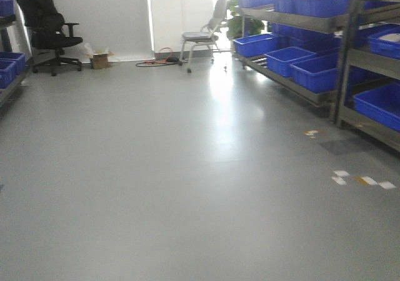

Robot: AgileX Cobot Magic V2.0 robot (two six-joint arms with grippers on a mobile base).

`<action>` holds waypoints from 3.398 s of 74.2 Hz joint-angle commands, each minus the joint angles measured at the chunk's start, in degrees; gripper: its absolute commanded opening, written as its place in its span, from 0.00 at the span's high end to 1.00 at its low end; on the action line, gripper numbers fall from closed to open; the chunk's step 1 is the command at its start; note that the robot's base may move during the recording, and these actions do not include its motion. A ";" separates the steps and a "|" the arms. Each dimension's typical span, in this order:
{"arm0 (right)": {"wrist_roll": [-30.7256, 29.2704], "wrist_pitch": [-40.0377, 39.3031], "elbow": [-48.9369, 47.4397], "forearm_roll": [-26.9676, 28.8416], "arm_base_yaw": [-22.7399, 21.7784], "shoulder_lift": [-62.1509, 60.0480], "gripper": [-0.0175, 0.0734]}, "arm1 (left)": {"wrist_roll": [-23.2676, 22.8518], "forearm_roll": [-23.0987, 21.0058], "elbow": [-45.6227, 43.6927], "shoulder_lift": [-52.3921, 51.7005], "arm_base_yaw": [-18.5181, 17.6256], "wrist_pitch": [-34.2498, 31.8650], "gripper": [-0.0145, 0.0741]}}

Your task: Pick and sort blue part to right shelf

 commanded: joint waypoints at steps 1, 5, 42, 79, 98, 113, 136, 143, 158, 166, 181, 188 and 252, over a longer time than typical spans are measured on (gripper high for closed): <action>-0.03 -5.46 -1.57 -0.54 -0.11 1.04 0.57 | -0.45 0.12 -1.40 -0.48 -0.04 -5.45 0.50; -0.03 -5.46 -1.57 -0.54 -0.11 1.04 0.57 | -0.45 0.12 -1.40 -0.48 -0.04 -5.45 0.50; -0.03 -5.42 -1.57 -0.54 -0.11 1.04 0.57 | -0.45 0.12 -1.40 -0.48 -0.04 -5.45 0.50; -0.03 -5.48 -1.57 -0.54 -0.11 1.04 0.57 | -0.45 0.12 -1.32 -0.48 -0.04 -5.45 0.50; -0.03 -5.48 -1.57 -0.54 -0.11 1.04 0.57 | -0.45 0.12 -1.32 -0.48 -0.04 -5.45 0.50; -0.03 -5.47 -1.57 -0.54 -0.17 1.04 0.57 | -0.45 0.12 -0.90 -0.48 -0.04 -5.45 0.50; -0.03 -5.49 -1.57 -0.54 -0.17 1.04 0.57 | -0.45 0.12 3.82 -0.48 -0.04 -5.45 0.50; -0.03 -5.49 -1.57 -0.54 -0.17 1.04 0.57 | -0.45 0.12 6.12 -0.48 -0.04 -5.45 0.50; -0.03 -5.49 -1.57 -0.54 -0.17 1.04 0.57 | -0.45 0.12 10.90 -0.48 -0.04 -5.45 0.50; -0.03 -5.49 -1.57 -0.54 -0.17 1.04 0.57 | -0.45 0.12 13.36 -0.48 -0.04 -6.42 0.50; -0.03 -5.49 -1.57 -0.54 -0.17 1.04 0.57 | -0.45 0.12 15.19 -0.48 -0.04 -8.97 0.50; -0.03 -5.49 -1.57 -0.54 -0.17 1.04 0.57 | -0.45 0.12 15.19 -0.48 -0.04 -8.97 0.50; -0.03 -5.47 -1.57 -0.54 -0.17 1.04 0.57 | -0.45 0.12 15.19 -0.48 -0.04 -8.97 0.50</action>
